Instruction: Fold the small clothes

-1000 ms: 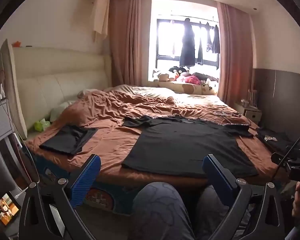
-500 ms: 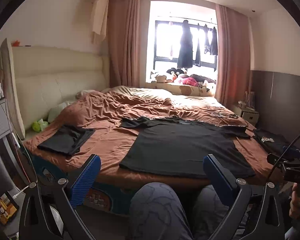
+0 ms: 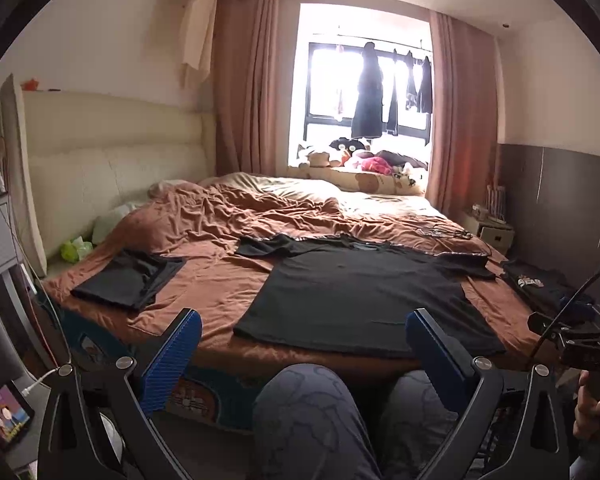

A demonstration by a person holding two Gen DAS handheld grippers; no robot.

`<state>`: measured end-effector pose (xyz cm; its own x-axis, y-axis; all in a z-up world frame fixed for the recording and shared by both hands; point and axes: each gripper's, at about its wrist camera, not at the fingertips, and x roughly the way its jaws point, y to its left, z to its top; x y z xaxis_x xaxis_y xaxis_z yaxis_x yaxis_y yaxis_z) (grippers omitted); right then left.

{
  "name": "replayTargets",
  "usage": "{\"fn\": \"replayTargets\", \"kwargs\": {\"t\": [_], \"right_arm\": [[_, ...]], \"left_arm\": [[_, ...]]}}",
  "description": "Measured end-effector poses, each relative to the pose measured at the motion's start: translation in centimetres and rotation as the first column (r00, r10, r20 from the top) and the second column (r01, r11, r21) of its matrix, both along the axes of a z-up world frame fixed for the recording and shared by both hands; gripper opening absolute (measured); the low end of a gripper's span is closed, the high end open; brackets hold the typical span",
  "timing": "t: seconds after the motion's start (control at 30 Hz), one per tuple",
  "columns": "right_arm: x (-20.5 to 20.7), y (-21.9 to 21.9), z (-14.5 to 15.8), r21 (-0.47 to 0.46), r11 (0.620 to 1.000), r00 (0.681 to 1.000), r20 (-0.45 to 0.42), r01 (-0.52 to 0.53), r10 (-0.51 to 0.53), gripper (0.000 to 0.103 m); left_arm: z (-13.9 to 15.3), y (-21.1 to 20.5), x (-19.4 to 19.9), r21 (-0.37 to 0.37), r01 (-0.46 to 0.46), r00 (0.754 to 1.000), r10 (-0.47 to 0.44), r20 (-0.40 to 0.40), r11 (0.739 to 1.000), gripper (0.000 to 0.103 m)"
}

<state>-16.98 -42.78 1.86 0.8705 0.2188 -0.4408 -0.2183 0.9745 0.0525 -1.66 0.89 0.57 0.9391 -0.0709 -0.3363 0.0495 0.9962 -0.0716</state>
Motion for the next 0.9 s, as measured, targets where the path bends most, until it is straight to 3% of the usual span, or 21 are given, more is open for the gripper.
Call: {"fn": "replayTargets", "kwargs": {"t": [0.9], "right_arm": [[-1.3, -0.3, 1.5, 0.016, 1.000, 1.000, -0.003, 0.014, -0.014, 0.103]], "left_arm": [[0.4, 0.9, -2.1, -0.043, -0.008, 1.000, 0.009, 0.015, 0.999, 0.103]]}}
